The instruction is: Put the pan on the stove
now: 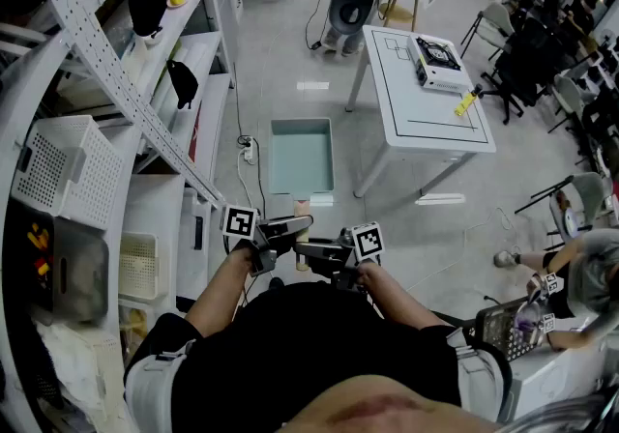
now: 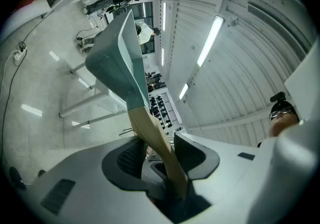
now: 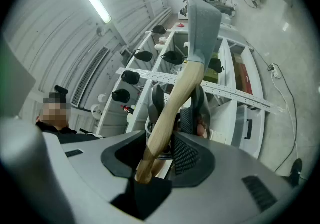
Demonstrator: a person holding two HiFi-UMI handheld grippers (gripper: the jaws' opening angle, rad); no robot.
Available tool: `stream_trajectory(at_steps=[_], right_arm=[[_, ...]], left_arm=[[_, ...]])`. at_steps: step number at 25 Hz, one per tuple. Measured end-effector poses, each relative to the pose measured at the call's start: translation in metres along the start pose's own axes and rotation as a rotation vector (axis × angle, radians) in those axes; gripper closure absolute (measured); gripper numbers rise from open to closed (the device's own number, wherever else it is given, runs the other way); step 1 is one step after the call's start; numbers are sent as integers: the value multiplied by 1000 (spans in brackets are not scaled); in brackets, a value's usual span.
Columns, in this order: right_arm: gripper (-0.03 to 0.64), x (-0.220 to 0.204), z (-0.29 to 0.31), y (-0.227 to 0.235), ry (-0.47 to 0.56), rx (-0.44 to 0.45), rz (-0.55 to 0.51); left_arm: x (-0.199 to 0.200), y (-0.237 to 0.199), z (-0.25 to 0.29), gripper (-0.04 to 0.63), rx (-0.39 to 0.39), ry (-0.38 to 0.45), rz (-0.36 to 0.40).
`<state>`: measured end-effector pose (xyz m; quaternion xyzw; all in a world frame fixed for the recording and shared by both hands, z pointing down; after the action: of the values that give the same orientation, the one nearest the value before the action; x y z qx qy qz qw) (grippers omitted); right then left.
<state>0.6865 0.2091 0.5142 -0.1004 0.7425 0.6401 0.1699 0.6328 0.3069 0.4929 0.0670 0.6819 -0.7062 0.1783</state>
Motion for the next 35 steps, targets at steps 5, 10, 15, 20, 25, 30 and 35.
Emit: stream_trajectory(at_steps=[5,10,15,20,25,30,35], right_arm=[[449,4,5,-6,-3,6,-7],[449,-3,5,-7,-26,-18,-35],[445,-5,-7,-6,-6,-2,-7],[449,-11,-22,-8,28,65,54],[453,-17,-45,-2,26,91,55],[451,-31,-63,4,-34,98,54],[453,-19,-65,18,-29,116,79]], left_arm=[[-11,-3,-10,411,21,61,-167],[-7,1,-5,410,64,-1,16],[-12,1,3,408,73,27,-62],[-15,-5,13,408,96,65,-60],[-17,-12,32,408,132,95,-47],[-21,-14,55,408,127,90,55],[-10,-30,50,408,161,81,45]])
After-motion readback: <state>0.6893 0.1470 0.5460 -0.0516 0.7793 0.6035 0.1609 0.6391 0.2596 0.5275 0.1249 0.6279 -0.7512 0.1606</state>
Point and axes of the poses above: the fingertips, and each gripper's own axes: z forward along the fingers, y to its right, x out of its top, the point moved 7 cm from there along -z, backward along the fingers, and after that the axes turned 14 degrees about -y, right-handed, at the moved point
